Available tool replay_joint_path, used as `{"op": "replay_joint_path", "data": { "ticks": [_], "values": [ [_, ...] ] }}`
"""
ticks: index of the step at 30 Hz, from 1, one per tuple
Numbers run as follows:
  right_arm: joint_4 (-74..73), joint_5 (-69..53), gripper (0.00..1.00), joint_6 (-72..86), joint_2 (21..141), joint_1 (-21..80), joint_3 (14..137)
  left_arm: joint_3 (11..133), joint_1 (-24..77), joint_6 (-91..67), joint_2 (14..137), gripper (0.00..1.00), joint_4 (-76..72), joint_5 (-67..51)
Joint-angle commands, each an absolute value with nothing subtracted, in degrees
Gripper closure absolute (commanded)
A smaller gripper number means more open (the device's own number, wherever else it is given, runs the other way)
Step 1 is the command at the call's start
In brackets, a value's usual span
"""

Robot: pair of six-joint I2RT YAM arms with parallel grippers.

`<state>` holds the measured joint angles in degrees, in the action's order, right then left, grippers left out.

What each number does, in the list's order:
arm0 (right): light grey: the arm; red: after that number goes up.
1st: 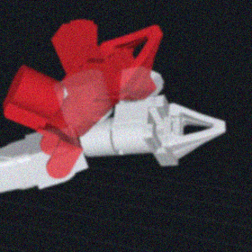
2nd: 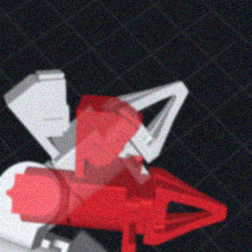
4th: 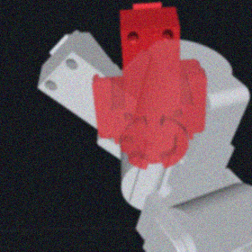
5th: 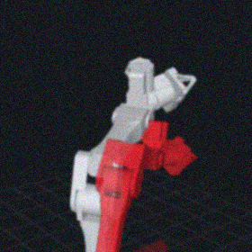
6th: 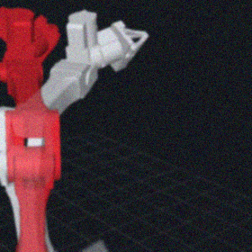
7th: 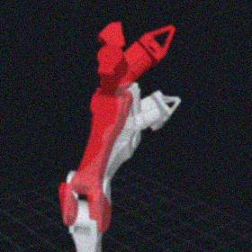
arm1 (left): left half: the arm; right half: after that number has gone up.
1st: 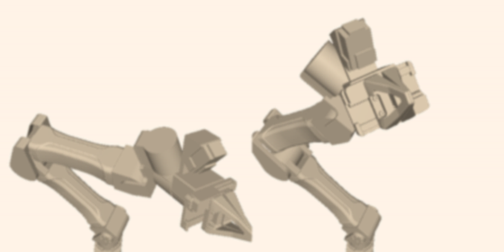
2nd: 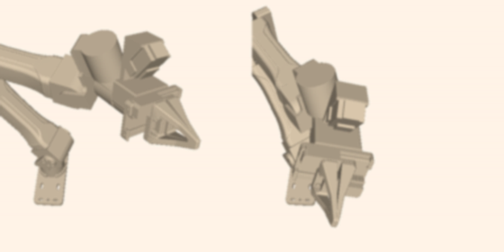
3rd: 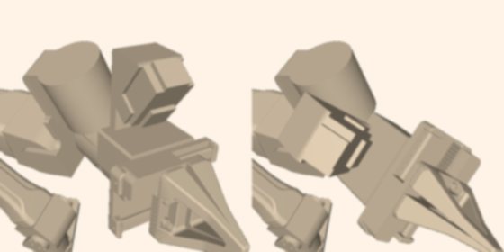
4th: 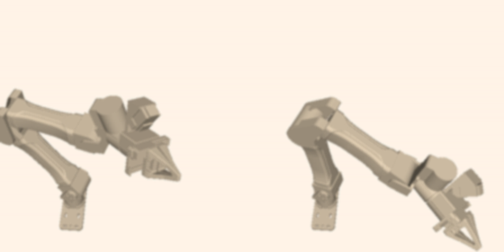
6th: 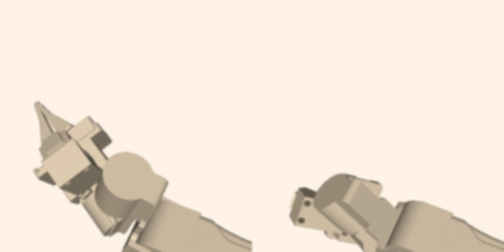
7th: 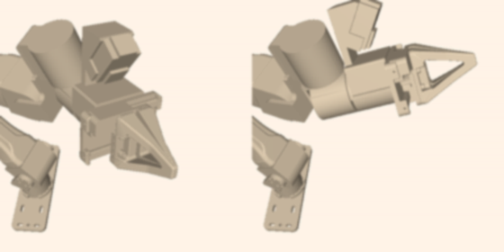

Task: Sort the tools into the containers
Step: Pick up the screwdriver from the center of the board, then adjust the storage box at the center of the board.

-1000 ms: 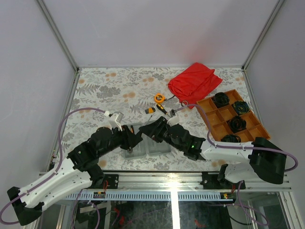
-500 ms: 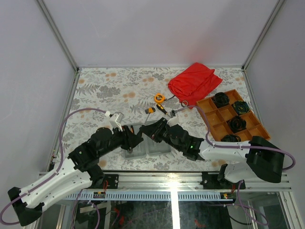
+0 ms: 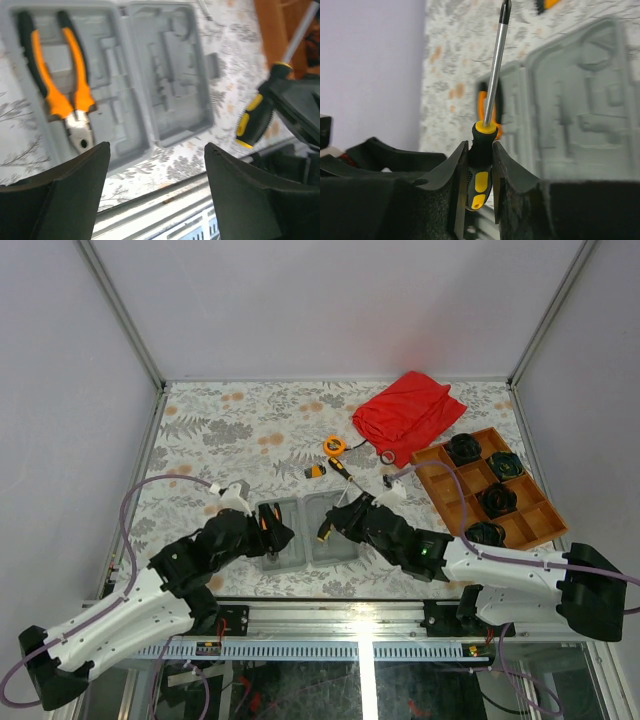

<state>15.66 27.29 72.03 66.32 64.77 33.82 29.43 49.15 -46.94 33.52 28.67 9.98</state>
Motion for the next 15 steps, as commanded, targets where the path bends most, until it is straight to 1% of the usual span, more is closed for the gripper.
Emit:
{"op": "replay_joint_path", "data": {
  "ticks": [1,4,9,13,15],
  "values": [
    [2.93,31.75,1.0,67.61,65.48,64.79,34.45,31.89,49.22,-55.4,37.1,0.23,37.35,21.68],
    [2.87,28.35,1.0,65.85,66.34,64.78,33.47,31.89,48.94,-60.23,40.01,0.21,40.52,25.63],
    [9.22,22.76,1.0,64.93,67.92,64.78,31.03,29.96,48.84,-62.5,45.1,0.21,39.42,27.51],
    [11.1,20.58,1.0,63.13,68.53,64.8,31.04,27.99,48.73,-61.96,48.93,0.21,37.4,27.93],
    [10.99,19.94,1.0,61.76,68.47,64.79,31.28,26.11,48.69,-59.34,50.16,0.21,32.86,25.96]
  ]
}}
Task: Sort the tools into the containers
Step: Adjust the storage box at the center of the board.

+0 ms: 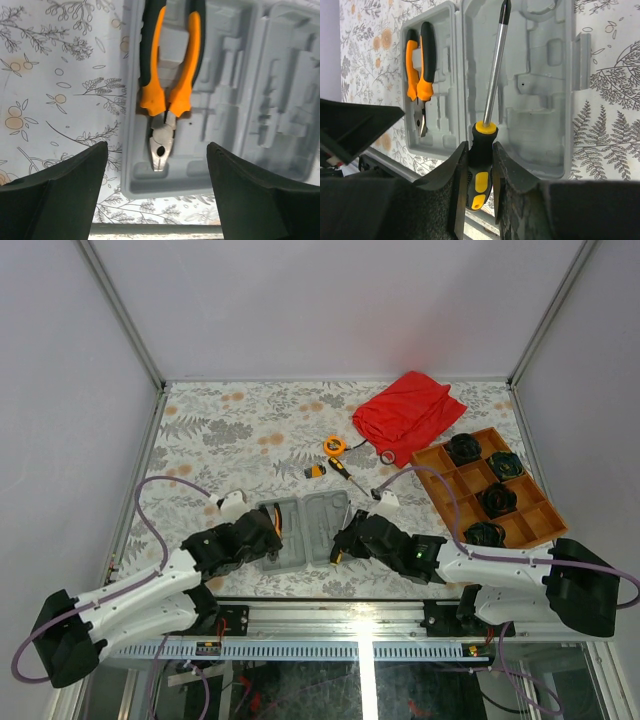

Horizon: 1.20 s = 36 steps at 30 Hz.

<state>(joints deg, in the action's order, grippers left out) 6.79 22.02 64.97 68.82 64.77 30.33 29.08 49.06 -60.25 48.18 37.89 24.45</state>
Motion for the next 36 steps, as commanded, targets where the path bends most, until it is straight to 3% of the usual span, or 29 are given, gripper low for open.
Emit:
{"op": "replay_joint_path", "data": {
  "ticks": [1,6,13,16,27,36],
  "values": [
    [10.92,19.71,1.0,61.44,68.42,64.8,31.29,25.08,48.71,-57.83,50.75,0.22,30.34,24.39],
    [9.61,18.94,1.0,60.86,67.51,64.78,30.59,23.26,48.7,-53.9,55.32,0.28,22.27,17.33],
    [8.02,19.5,1.0,61.13,63.97,64.8,28.62,21.75,48.98,-50.73,60.6,0.58,14.27,10.45],
    [5.96,20.38,1.0,60.92,62.72,64.82,28.57,22.01,49.96,-50.29,62.75,0.65,12.86,9.25],
    [-4.72,26.93,0.99,61.18,55.44,64.79,27.09,25.36,57.9,-56.03,69.1,0.66,9.01,8.96],
    [-16.62,34.59,0.96,58.16,45.92,64.8,27.3,27.23,58.51,-58.36,62.73,0.5,13.88,13.69]
  ]
}}
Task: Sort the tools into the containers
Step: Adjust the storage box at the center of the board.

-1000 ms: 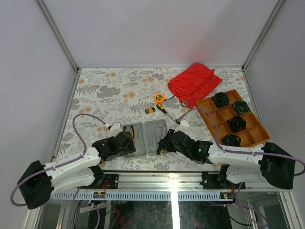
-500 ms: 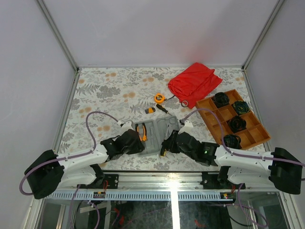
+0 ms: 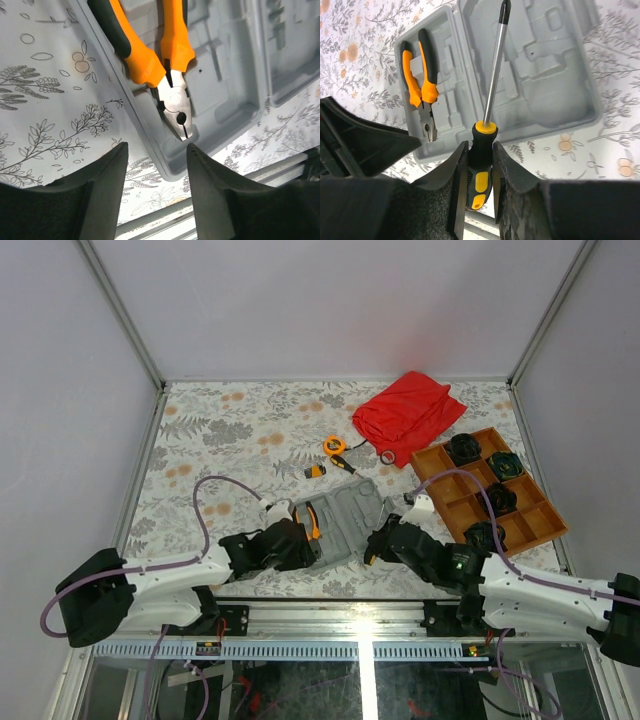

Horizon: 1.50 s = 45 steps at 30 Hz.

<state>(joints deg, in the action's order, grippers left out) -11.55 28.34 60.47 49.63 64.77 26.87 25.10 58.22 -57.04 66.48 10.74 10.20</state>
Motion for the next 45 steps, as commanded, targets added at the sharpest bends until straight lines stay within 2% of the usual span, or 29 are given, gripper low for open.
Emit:
{"op": "replay_joint_path", "data": {
  "ticks": [1,5,9,20,28,37,45],
  "values": [
    [-17.17,34.91,0.95,57.51,44.9,64.8,27.14,27.63,58.52,-58.36,61.54,0.47,15.54,14.82],
    [-18.73,35.41,0.95,55.66,41.07,64.82,26.41,28.09,57.92,-57.81,56.65,0.4,18.08,18.92],
    [-20.75,34.65,0.95,55.13,40.73,64.78,27.35,27.93,54.58,-56.3,54.77,0.38,17.2,18.96],
    [-15.67,29.53,0.96,54.23,45.9,64.8,27.69,28.65,45.33,-50.72,64.21,0.41,8.83,16.42],
    [-14.41,27.53,0.96,53.88,48.54,64.8,28.07,28.25,42.71,-49.67,69.57,0.42,3.36,13.54],
    [-15.84,27.51,0.96,53.06,49.38,64.8,28.71,29.4,41.84,-48.89,75.02,0.56,3.5,14.84],
    [-17.44,27.63,0.95,51.79,50.4,64.85,30.2,29.55,41.85,-48.13,77.16,0.8,5.54,15.49]
  ]
}}
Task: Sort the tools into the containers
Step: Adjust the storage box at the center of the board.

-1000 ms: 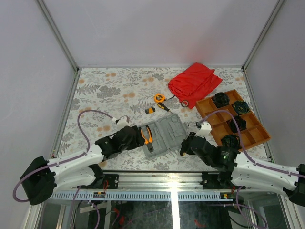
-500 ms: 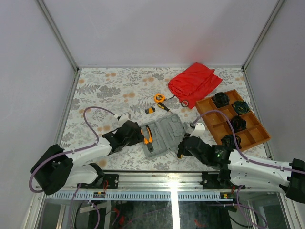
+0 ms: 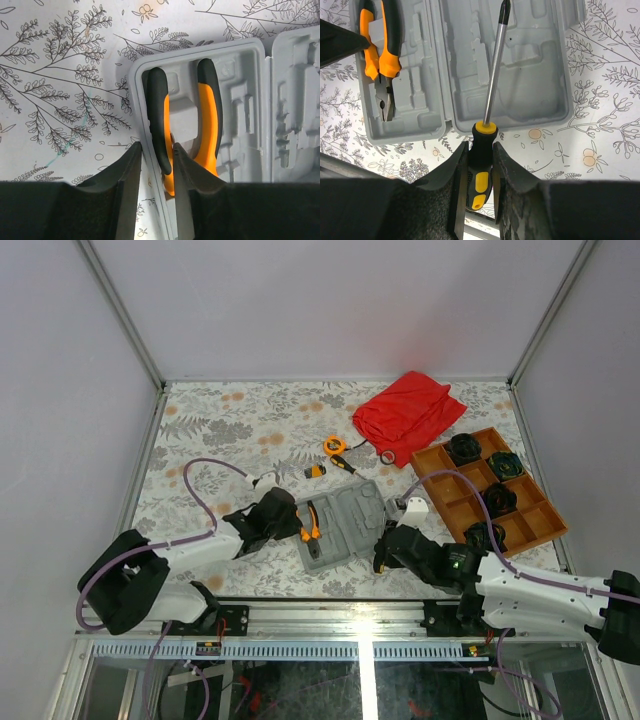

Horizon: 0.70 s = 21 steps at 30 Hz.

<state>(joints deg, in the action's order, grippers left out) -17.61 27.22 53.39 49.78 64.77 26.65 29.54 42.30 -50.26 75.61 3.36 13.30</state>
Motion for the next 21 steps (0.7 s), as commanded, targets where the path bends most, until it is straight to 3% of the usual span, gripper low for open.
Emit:
{"op": "replay_joint_path", "data": {
  "ticks": [1,8,21],
  "values": [
    [-17.92,27.82,0.94,51.53,50.7,64.81,30.65,29.39,41.76,-48.02,77.12,0.82,5.8,15.65],
    [-18.46,26.67,0.95,46.09,55.43,64.78,35.66,28.19,41.8,-46.4,75.78,0.84,6.12,14.82],
    [-19.84,16.92,0.95,36.04,78.12,64.32,52.25,29.01,41.83,-43.82,67.2,0.53,9.32,14.6]
  ]
}}
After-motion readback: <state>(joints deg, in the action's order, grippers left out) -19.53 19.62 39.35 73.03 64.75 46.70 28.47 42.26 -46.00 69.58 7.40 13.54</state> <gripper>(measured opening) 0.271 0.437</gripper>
